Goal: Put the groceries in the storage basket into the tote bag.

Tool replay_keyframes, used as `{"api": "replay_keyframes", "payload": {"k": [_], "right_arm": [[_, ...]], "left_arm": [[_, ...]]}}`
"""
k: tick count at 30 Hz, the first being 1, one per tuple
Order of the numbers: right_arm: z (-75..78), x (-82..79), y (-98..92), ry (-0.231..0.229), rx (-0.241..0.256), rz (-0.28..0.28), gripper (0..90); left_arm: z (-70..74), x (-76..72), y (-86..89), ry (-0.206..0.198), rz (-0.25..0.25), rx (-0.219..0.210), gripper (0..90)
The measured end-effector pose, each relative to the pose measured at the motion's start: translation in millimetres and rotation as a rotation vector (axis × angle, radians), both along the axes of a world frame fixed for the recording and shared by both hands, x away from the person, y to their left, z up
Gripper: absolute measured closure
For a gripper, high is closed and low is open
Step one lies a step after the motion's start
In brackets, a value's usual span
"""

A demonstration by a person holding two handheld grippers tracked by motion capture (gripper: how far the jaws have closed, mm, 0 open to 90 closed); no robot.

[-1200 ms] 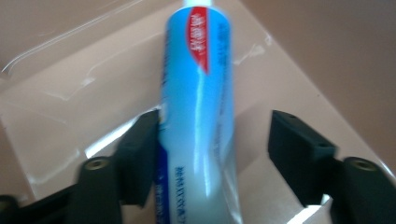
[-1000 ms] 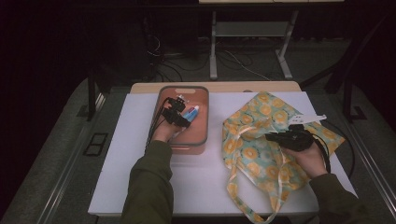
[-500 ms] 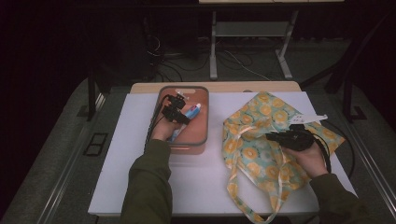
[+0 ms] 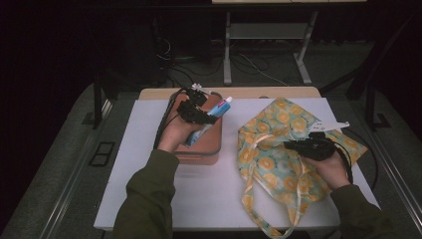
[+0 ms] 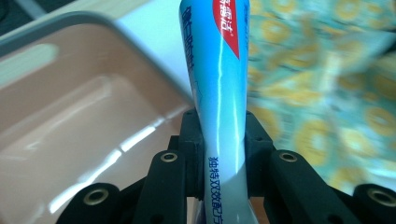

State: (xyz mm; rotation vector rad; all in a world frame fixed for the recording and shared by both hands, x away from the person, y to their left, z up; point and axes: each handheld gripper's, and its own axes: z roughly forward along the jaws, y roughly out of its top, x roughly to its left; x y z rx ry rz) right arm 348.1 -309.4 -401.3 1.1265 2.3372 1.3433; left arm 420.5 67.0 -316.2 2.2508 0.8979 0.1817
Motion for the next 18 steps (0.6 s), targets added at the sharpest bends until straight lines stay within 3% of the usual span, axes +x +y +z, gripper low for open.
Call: {"api": "replay_keyframes", "payload": {"k": [5,6,10,11,12,14,15,16,18], "right_arm": [[1.9,-0.1,-1.3,-0.009,0.007,-0.002,88.7],[1.9,-0.1,-1.3,-0.009,0.007,-0.002,88.7],[4.3,0.1,-3.8,-0.014,0.018,-0.009,88.8],[5.5,0.4,-4.8,-0.018,0.024,-0.013,88.7],[5.5,0.4,-4.8,-0.018,0.024,-0.013,88.7],[6.8,0.5,-5.6,-0.02,0.031,-0.016,88.8],[7.8,0.5,-6.1,-0.025,0.036,-0.017,88.8],[8.3,0.2,-6.3,-0.027,0.038,-0.019,88.8],[9.2,-0.3,-6.8,-0.031,0.045,-0.02,88.8]], "left_arm": [[1.5,-38.1,-33.1,-0.013,-0.11,-0.016,74.3],[1.5,-38.1,-33.1,-0.013,-0.11,-0.016,74.3],[-9.2,-61.2,-59.8,0.002,-0.185,-0.014,74.4],[-17.6,-71.2,-75.7,0.007,-0.223,-0.013,74.4],[-17.6,-71.2,-75.7,0.007,-0.223,-0.013,74.4],[-26.9,-77.8,-91.7,0.017,-0.261,0.005,74.4],[-38.2,-81.1,-108.1,0.04,-0.282,0.027,74.4],[-38.2,-81.1,-108.1,0.04,-0.282,0.027,74.4],[-50.1,-82.0,-123.6,0.045,-0.311,0.074,74.3]]}}
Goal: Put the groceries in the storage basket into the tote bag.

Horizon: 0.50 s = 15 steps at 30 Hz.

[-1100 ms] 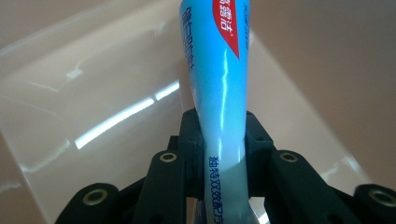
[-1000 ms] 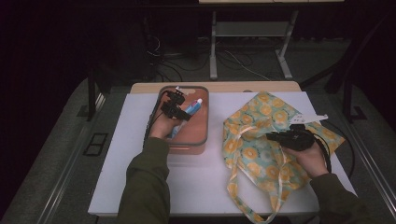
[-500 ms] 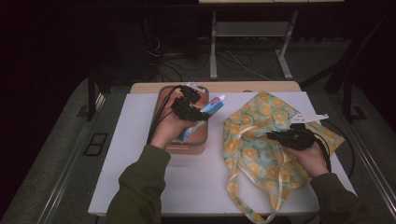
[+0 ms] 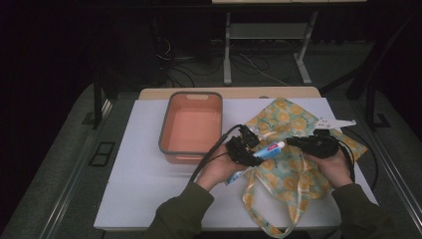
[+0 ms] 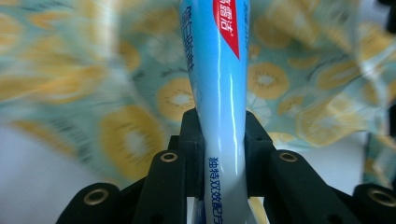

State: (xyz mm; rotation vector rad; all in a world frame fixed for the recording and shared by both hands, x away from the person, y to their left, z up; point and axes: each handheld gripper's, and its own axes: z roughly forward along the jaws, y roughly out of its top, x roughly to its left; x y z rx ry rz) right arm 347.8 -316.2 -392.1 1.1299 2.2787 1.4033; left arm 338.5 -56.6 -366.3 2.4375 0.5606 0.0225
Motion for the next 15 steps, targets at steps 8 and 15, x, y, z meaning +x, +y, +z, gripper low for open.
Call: {"api": "replay_keyframes", "payload": {"k": [8,15], "right_arm": [[1.0,-1.2,1.0,-0.007,0.014,0.005,88.8],[0.2,-1.1,-0.3,-0.007,0.012,0.006,88.8]], "left_arm": [[-39.3,12.3,-45.9,0.022,-0.002,0.036,74.2],[-59.3,25.1,-62.4,0.025,0.031,0.018,71.4]]}}
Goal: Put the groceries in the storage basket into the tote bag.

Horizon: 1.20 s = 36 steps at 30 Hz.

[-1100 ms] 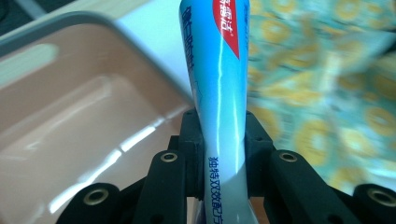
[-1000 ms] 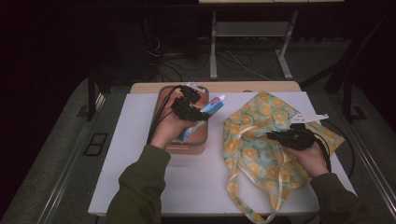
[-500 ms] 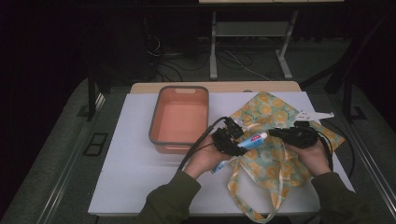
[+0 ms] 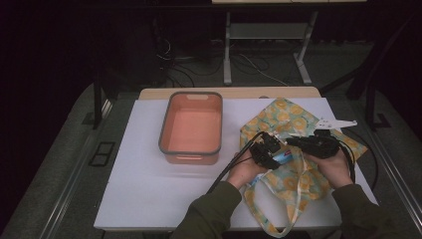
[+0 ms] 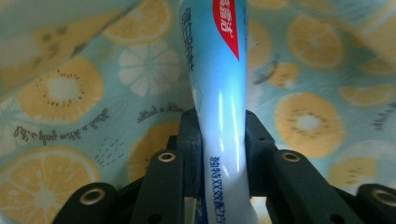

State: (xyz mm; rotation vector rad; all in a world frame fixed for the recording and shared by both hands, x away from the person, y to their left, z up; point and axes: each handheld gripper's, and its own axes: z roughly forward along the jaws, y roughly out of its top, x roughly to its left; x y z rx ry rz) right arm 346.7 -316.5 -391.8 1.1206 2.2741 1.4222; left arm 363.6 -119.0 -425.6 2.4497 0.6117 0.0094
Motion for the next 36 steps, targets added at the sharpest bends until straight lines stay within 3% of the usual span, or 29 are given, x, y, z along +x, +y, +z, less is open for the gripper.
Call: {"api": "replay_keyframes", "payload": {"k": [1,2,3,8,13,16,19,22,24,25,27,30,36], "right_arm": [[0.0,0.0,-0.2,0.001,0.0,0.0,88.8],[0.0,0.0,-0.2,0.001,0.0,0.001,88.8],[0.0,0.0,-0.1,0.0,-0.001,0.001,88.8],[-0.7,0.1,1.0,0.002,-0.008,0.004,88.7],[-1.4,0.1,2.2,0.005,-0.011,0.002,88.8],[-1.2,-0.1,1.7,0.004,-0.011,0.001,88.7],[-1.3,-0.2,1.5,0.005,-0.012,0.0,88.7],[-1.4,-0.5,1.4,0.005,-0.012,-0.001,88.8],[-1.4,-0.7,1.9,0.005,-0.014,0.0,88.8],[-1.5,-0.7,1.9,0.005,-0.014,0.0,88.8],[-1.4,-0.7,1.8,0.005,-0.013,0.0,88.8],[-1.8,-0.7,1.4,0.008,-0.012,-0.002,88.7],[-2.2,-0.6,2.9,0.007,-0.019,0.003,88.8]], "left_arm": [[-2.5,0.1,0.7,-0.012,0.002,0.016,69.3],[-3.6,-0.5,3.3,-0.028,0.007,0.003,63.9],[-0.9,-0.9,12.3,-0.035,0.033,-0.042,58.8],[11.0,-7.6,37.0,-0.072,0.058,-0.076,41.7],[18.7,-25.2,70.0,-0.096,0.072,-0.079,34.7],[16.4,-38.4,86.7,-0.082,0.059,-0.091,34.2],[9.0,-52.6,97.1,-0.065,0.039,-0.076,34.2],[0.7,-58.1,104.1,-0.054,0.032,-0.052,39.1],[-4.3,-58.0,106.0,-0.037,0.02,-0.064,54.4],[-5.7,-58.7,105.1,-0.043,0.009,-0.06,60.5],[-5.6,-61.1,101.8,-0.093,-0.011,-0.03,62.9],[-0.9,-59.1,101.9,-0.125,-0.003,-0.039,76.9],[3.1,-46.2,98.6,-0.103,0.013,-0.055,85.1]]}}
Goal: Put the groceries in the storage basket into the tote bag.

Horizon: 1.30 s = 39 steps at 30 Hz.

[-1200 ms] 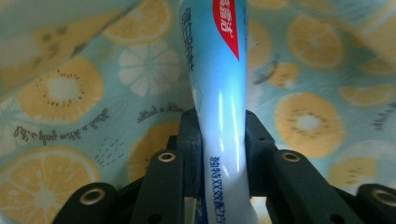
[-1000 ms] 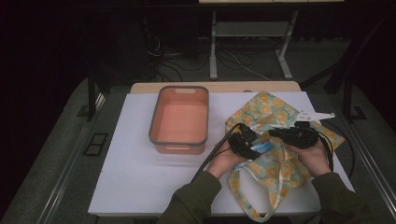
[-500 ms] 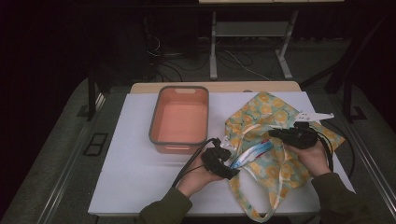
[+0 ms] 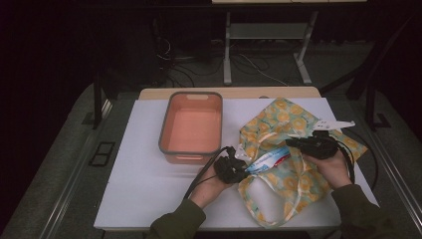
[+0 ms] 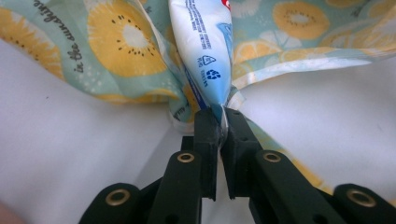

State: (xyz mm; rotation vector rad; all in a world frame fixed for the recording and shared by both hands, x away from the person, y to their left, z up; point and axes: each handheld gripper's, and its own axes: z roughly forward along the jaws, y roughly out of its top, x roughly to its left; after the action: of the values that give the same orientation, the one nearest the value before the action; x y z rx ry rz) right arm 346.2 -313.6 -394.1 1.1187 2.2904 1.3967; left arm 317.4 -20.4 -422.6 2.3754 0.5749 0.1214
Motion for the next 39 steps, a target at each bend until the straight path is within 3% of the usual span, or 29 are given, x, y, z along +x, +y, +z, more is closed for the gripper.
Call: {"api": "replay_keyframes", "payload": {"k": [10,20,22,23,24,25,26,29,34,39], "right_arm": [[-1.1,0.4,2.0,0.003,-0.005,0.004,88.8],[-0.9,0.0,0.6,-0.002,-0.004,0.008,88.8],[-0.6,-0.6,0.4,0.0,-0.004,0.008,88.8],[-0.6,-0.6,0.4,0.0,-0.004,0.008,88.8],[-0.5,-0.9,0.2,-0.003,-0.004,0.007,88.8],[-0.5,-0.9,0.2,-0.003,-0.004,0.007,88.8],[-0.3,-1.0,-0.3,-0.003,-0.004,0.006,88.8],[-0.2,-1.5,-1.0,-0.004,-0.003,0.003,88.8],[-0.3,-1.9,-0.4,-0.002,-0.005,0.004,88.8],[-2.5,-3.1,0.6,0.004,-0.012,0.009,88.8]], "left_arm": [[12.7,11.1,-41.0,-0.043,-0.039,-0.013,85.8],[0.2,34.0,-92.7,-0.035,-0.018,-0.067,84.0],[-0.6,35.8,-92.0,-0.025,-0.01,-0.106,76.6],[0.6,36.1,-90.0,-0.024,-0.005,-0.111,76.6],[2.2,35.3,-87.0,-0.031,-0.001,-0.111,67.9],[4.1,33.9,-82.8,-0.039,0.001,-0.114,67.9],[6.3,32.3,-78.1,-0.043,0.014,-0.109,57.8],[13.6,25.2,-55.9,-0.044,0.026,-0.138,55.5],[15.0,11.2,-24.0,-0.024,0.031,-0.109,48.2],[2.2,9.1,-22.2,-0.037,0.042,-0.06,41.9]]}}
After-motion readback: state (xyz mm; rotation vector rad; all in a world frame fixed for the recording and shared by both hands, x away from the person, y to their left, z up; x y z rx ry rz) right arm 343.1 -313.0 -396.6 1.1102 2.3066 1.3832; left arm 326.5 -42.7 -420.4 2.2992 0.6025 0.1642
